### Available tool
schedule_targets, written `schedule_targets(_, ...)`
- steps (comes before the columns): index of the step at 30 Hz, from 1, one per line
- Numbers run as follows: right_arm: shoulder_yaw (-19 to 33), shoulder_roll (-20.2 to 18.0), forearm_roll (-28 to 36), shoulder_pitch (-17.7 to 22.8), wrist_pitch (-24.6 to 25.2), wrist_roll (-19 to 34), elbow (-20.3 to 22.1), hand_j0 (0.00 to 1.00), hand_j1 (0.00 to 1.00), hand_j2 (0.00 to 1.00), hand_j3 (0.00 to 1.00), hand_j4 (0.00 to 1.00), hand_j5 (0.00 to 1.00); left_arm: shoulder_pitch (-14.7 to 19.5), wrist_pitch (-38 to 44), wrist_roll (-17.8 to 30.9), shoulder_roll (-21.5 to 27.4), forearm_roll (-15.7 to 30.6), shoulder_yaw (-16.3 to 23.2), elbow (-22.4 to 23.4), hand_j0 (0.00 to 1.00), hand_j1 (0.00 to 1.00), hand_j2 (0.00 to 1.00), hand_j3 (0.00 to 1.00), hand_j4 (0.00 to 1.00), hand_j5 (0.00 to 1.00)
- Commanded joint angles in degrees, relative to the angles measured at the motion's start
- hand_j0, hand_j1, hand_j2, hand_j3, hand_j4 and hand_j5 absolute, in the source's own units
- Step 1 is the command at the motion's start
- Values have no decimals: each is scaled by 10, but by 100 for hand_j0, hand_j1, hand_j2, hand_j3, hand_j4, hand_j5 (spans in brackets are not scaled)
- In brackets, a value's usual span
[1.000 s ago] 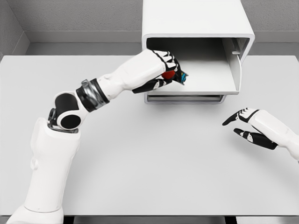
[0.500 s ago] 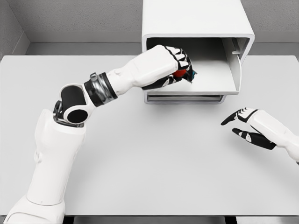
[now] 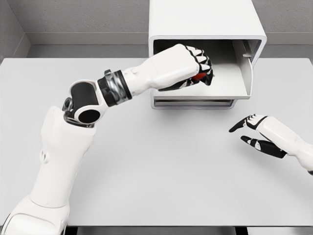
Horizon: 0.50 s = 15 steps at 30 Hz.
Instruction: Slide open multi-storey tabletop storage cabinets and put open load switch and slide close multi-storey tabletop storage cabinets
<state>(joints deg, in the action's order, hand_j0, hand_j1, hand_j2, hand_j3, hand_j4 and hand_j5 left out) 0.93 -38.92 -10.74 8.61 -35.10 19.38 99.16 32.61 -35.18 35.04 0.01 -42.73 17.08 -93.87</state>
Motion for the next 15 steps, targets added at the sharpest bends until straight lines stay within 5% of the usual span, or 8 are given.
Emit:
schedule_targets(1,-1,0,5,0,1,1,2,58,58,58,58,58,58,0,2,0,0,-7,8,1,42,42,42,42,42,42)
schedule_targets(15,-1,0,5,2,1,1,4,58,58,58,58,58,58,21,2,0,0,-13,9,47,42,42,42,42,42,42)
